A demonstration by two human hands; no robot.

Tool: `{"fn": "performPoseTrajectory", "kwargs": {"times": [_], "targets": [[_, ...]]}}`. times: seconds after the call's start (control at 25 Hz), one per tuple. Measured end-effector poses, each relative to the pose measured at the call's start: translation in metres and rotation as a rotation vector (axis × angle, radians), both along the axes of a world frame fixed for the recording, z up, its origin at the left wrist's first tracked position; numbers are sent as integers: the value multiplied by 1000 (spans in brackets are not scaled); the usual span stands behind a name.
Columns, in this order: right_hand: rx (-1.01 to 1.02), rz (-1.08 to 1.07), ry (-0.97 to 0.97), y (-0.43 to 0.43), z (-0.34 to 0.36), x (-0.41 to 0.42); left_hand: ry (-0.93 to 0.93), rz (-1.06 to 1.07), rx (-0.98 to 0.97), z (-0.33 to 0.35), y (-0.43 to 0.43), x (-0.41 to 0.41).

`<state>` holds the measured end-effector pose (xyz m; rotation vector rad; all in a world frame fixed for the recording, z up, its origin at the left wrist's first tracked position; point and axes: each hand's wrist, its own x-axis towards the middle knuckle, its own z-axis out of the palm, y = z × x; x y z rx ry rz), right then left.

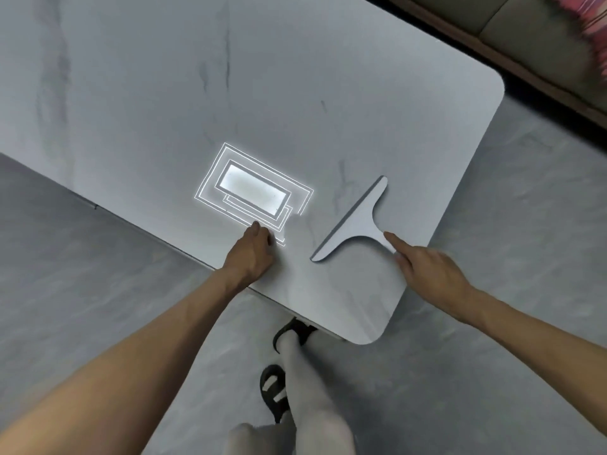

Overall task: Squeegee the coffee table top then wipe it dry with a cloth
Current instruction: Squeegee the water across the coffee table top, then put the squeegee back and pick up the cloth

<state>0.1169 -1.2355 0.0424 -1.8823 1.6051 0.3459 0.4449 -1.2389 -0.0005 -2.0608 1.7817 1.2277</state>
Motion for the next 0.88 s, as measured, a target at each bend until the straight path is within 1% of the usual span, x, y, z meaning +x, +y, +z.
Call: {"fn": "performPoseTrajectory", "kwargs": {"times": [0.12,0.2,0.32,0.44,0.48,0.52,0.56,0.64,0.68,0.76,0.88], "targets": [[-11,43,63,3,22,-9,34,49,158,20,20,0],[-54,33,63,5,41,-7,72,57,208,39,33,3],[-77,-19,28,16,76,9,119,123,181,86,55,9],[-46,-72,29,32,114,30,138,201,110,143,78,11],[-24,-130,-7,41,129,39,148,229,92,165,89,12],[16,-244,-88,50,146,49,169,263,77,185,101,11],[102,-406,-202,60,163,58,200,305,70,206,115,8],[374,-711,-462,87,200,76,293,386,56,245,149,-3],[503,-802,-556,103,219,86,351,428,57,262,167,-11],[682,-829,-642,130,249,101,469,496,93,290,201,-28],[825,-745,-724,172,289,115,601,569,151,341,254,-50]]}}
